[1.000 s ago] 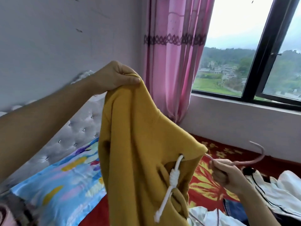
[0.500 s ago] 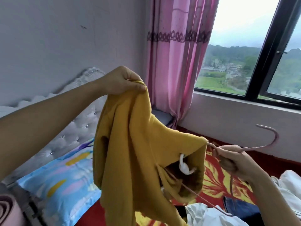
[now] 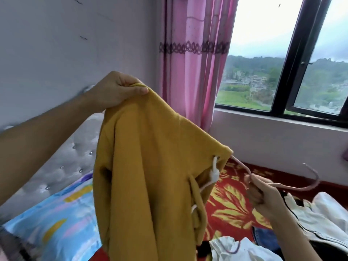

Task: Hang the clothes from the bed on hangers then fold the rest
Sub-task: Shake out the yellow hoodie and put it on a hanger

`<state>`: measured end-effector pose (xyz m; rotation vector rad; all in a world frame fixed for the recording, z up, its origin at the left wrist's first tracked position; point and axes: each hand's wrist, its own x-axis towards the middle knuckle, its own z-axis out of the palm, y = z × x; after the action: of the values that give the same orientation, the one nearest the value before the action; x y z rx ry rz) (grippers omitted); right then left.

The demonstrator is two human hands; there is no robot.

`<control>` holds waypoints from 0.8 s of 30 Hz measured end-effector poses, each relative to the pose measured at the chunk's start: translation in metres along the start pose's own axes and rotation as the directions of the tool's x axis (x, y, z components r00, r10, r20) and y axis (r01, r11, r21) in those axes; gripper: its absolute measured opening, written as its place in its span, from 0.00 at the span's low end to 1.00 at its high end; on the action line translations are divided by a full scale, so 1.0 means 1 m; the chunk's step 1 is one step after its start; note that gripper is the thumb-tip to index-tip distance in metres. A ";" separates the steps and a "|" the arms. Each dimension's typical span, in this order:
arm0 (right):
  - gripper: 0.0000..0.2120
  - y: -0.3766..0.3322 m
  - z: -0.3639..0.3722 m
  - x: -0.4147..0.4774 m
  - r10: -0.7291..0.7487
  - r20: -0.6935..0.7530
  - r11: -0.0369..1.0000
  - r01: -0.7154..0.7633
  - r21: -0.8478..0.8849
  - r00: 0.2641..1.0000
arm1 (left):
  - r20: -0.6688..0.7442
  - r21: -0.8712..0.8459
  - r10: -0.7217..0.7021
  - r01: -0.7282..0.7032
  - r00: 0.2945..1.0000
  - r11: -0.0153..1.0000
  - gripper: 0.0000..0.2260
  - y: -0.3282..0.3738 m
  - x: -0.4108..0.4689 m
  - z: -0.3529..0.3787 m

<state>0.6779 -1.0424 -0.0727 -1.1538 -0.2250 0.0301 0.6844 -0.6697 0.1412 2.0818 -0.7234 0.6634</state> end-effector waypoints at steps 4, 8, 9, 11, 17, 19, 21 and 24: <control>0.11 -0.017 0.012 -0.001 0.075 0.106 0.980 -0.053 -0.192 0.992 | 0.105 0.123 0.018 -0.031 0.994 0.992 0.07 0.011 0.003 0.013; 0.12 -0.026 0.013 -0.005 -0.011 -0.009 0.999 0.011 -0.051 1.000 | 0.047 0.047 0.024 -0.027 0.999 0.999 0.07 0.007 0.004 0.014; 0.10 -0.021 0.020 -0.006 0.025 0.031 0.999 -0.024 -0.043 0.999 | 0.056 0.049 0.024 -0.027 0.998 0.998 0.07 0.009 0.005 0.013; 0.14 -0.018 0.034 -0.008 0.048 0.081 0.986 -0.035 -0.161 0.996 | 0.156 0.123 0.027 -0.046 0.987 0.991 0.08 0.015 0.008 0.016; 0.12 -0.028 0.059 -0.016 -0.092 -0.069 0.995 0.089 -0.047 0.993 | 0.178 0.137 0.057 -0.083 0.982 0.987 0.05 0.010 0.010 0.016; 0.14 -0.029 0.070 -0.015 -0.100 -0.062 0.975 0.085 -0.204 0.993 | 0.232 0.194 0.043 -0.090 0.972 0.977 0.04 0.011 0.010 0.018; 0.11 -0.041 0.081 -0.016 -0.160 -0.016 0.940 0.148 -0.307 0.987 | 0.302 0.261 0.050 -0.133 0.952 0.956 0.10 0.007 0.006 0.023; 0.10 -0.050 0.081 -0.020 -0.196 -0.034 0.940 0.178 -0.290 0.980 | 0.354 0.303 -0.007 -0.108 0.935 0.947 0.17 -0.006 -0.004 0.019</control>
<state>0.6383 -0.9929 0.0009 -1.4149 -0.2894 -0.2129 0.6898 -0.6813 0.1250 2.5276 -0.9207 0.4602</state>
